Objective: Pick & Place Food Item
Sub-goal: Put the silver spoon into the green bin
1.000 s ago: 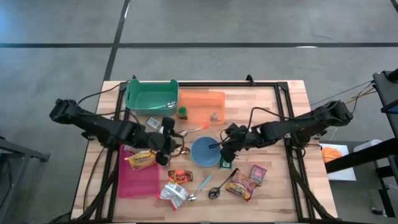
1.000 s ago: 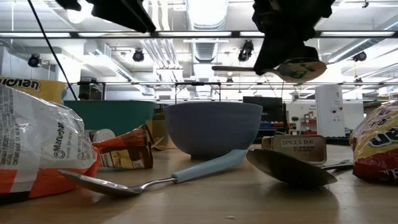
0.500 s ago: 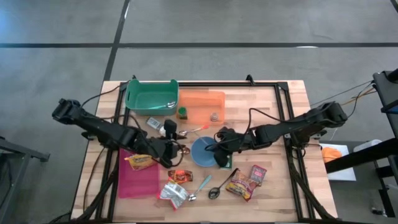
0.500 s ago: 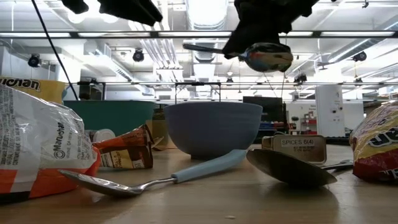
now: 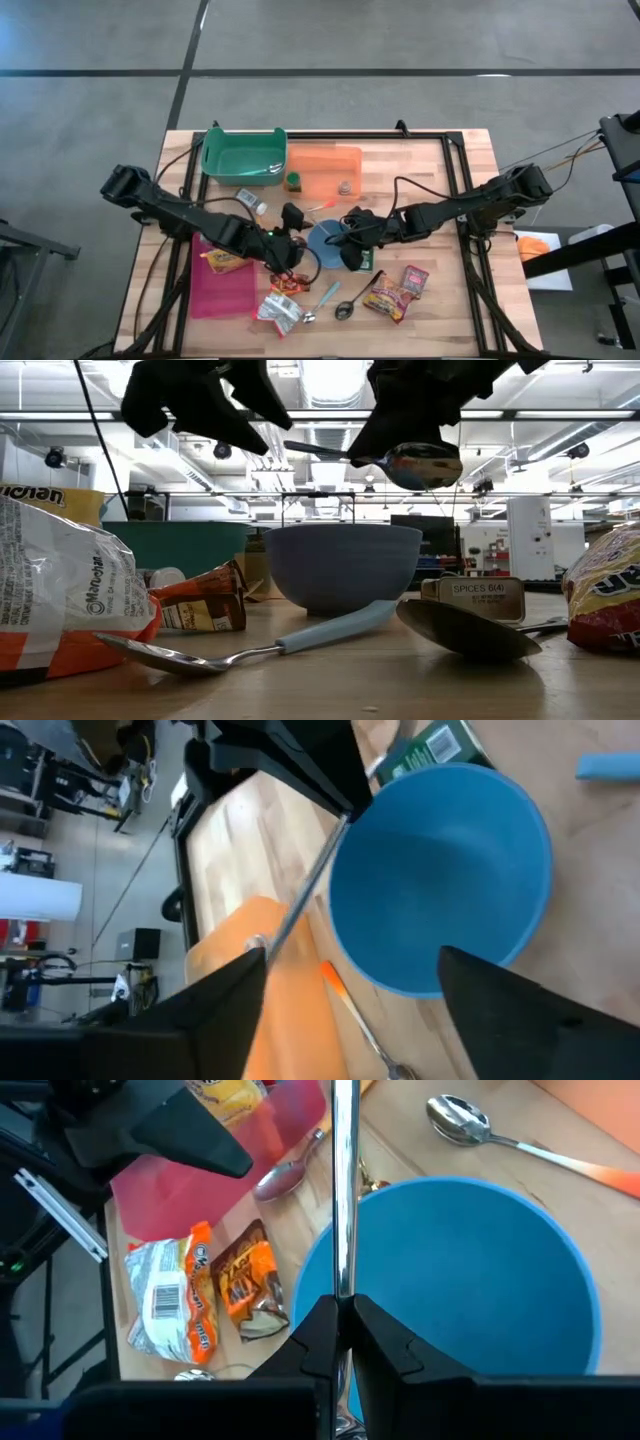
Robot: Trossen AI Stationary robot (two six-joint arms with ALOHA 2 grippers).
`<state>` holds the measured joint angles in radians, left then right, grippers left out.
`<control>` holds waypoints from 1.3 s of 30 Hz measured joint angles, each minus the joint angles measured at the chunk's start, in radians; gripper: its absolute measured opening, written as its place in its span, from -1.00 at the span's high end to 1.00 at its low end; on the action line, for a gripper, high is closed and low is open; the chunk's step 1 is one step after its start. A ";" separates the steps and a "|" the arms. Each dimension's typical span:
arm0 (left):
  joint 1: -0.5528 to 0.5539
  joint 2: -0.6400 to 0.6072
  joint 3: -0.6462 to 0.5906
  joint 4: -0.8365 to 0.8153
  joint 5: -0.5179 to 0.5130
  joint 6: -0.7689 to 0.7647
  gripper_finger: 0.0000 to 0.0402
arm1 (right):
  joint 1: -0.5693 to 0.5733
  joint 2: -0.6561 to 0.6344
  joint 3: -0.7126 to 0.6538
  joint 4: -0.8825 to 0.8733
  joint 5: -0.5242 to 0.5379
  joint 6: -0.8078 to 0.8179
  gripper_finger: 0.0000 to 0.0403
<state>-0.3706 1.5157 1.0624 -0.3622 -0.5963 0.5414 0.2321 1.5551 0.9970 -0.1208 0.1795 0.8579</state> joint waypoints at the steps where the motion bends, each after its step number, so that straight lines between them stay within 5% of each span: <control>1: -0.002 0.002 0.004 0.001 -0.012 0.016 -0.59 | 0.001 0.000 0.000 0.005 0.001 0.003 0.95; 7: -0.008 0.002 0.006 0.022 -0.036 0.094 -0.75 | 0.012 0.000 0.000 0.066 -0.018 0.005 0.95; 25: -0.009 0.027 0.007 0.018 0.023 0.117 -0.73 | 0.030 0.149 0.137 0.106 -0.084 -0.061 0.95; 39: -0.027 0.027 0.015 -0.024 0.039 0.031 0.23 | 0.029 0.158 0.208 0.026 -0.072 -0.102 0.95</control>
<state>-0.3978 1.5425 1.0772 -0.3858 -0.5569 0.5720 0.2615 1.7136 1.2055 -0.0952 0.1075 0.7555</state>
